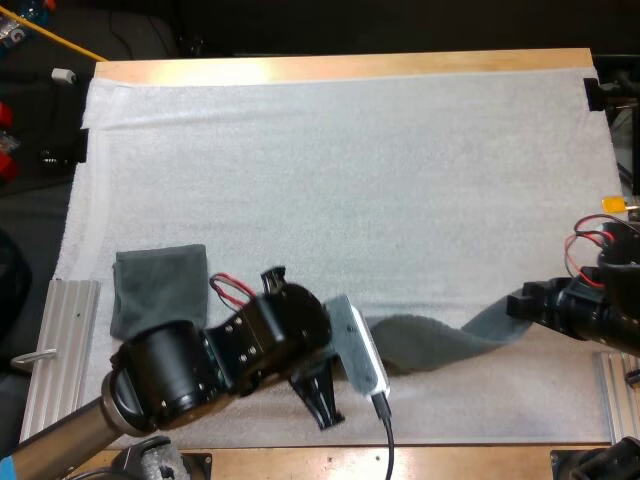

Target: Pick towel from pile, fold and stack

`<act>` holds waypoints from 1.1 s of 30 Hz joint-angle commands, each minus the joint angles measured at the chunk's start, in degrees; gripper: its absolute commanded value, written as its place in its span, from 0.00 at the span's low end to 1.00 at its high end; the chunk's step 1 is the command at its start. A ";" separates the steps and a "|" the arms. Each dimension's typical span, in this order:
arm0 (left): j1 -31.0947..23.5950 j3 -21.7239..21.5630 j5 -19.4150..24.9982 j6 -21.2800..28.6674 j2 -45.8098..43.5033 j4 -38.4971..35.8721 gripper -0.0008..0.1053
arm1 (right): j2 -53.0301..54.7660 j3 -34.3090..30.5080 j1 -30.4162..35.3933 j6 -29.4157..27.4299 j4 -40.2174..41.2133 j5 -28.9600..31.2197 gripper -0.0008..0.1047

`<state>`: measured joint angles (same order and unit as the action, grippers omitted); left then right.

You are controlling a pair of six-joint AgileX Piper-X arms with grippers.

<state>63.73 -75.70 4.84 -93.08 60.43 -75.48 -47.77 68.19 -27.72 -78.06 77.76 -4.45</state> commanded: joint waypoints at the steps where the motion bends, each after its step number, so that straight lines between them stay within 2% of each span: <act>1: 1.02 -0.02 0.60 -1.20 -0.39 -0.87 0.01 | 0.23 0.91 0.02 0.36 1.34 -0.73 0.01; 4: 2.75 1.31 2.72 -1.97 -0.26 -0.50 0.01 | 0.02 1.16 0.02 0.35 2.49 -0.73 0.01; 8: 1.25 5.15 6.08 -1.71 -0.08 0.63 0.01 | -2.86 0.32 0.02 0.35 2.21 -0.73 0.01; 13: -6.33 13.06 4.70 1.70 0.02 10.65 0.01 | -10.91 -2.70 0.08 2.35 -4.77 0.04 0.01; 16: -13.24 17.13 1.91 4.09 0.28 17.18 0.01 | -17.38 -3.04 0.12 2.90 -11.37 4.32 0.01; 18: -18.08 18.61 -1.03 5.68 1.39 20.88 0.01 | -21.44 -3.04 0.12 3.74 -16.98 4.45 0.01; 24: -29.40 19.19 -8.50 8.49 7.59 29.15 0.01 | -30.43 -3.04 0.23 10.43 -29.21 4.45 0.01; 28: -34.22 19.19 -8.61 11.21 11.97 34.20 0.01 | -34.56 -3.04 0.23 16.33 -36.52 4.45 0.01; 33: -39.39 19.19 -8.61 11.58 17.30 38.72 0.01 | -39.47 -3.04 0.23 23.46 -44.11 5.03 0.01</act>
<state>24.35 -56.35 -3.71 -81.91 77.89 -37.67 -87.44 65.00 -27.72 -55.31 34.98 0.06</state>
